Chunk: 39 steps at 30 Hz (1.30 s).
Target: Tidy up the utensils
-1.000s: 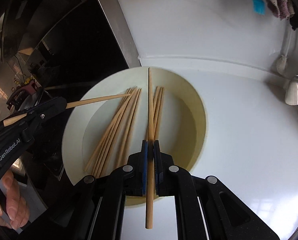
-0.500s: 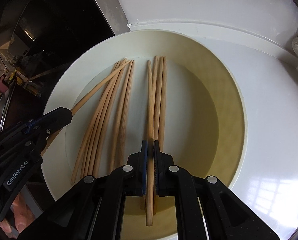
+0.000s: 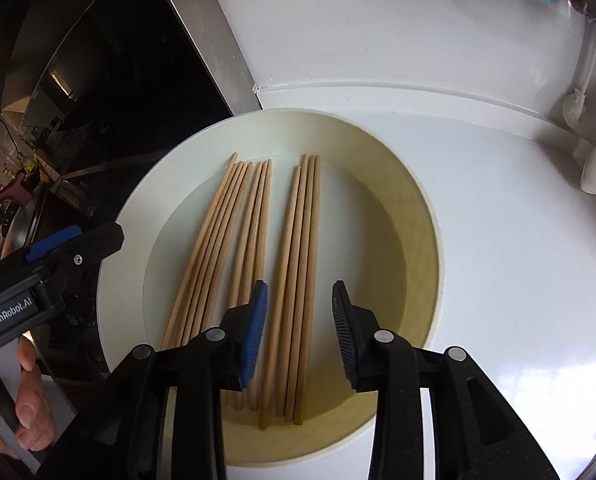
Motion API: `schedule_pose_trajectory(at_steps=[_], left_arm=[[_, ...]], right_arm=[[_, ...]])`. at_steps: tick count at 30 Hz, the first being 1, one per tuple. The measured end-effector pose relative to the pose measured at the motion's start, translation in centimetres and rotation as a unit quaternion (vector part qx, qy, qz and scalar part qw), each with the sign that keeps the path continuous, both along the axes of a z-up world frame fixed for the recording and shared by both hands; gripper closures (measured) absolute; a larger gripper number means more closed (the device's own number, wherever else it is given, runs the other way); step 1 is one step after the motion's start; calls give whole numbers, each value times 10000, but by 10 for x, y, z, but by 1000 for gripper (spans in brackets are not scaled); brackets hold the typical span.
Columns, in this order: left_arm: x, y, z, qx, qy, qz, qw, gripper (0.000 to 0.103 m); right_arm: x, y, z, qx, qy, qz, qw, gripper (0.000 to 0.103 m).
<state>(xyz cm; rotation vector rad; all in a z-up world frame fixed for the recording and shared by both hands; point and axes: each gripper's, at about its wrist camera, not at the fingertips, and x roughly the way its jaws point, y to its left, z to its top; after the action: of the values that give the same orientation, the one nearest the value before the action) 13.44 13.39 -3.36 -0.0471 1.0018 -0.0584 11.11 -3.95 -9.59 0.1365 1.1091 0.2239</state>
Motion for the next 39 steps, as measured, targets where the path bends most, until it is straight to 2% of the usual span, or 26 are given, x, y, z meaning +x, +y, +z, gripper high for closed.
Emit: schedule_pose_trajectory(at_steps=[6, 17, 31, 39], left_arm=[[-14, 4, 12, 54, -89, 73, 9999, 12], [-29, -4, 21, 202, -121, 36, 9997, 12], [-46, -3, 27, 241, -149, 119, 9995, 9], [-52, -4, 29, 265, -133, 156, 9994, 8]], right_arm=[[-17, -5, 16, -25, -79, -91, 9999, 61], [-42, -5, 35, -8, -242, -127, 9996, 57], [-53, 0, 41, -39, -355, -187, 9992, 51], [-61, -3, 47, -150, -426, -215, 9987, 51]])
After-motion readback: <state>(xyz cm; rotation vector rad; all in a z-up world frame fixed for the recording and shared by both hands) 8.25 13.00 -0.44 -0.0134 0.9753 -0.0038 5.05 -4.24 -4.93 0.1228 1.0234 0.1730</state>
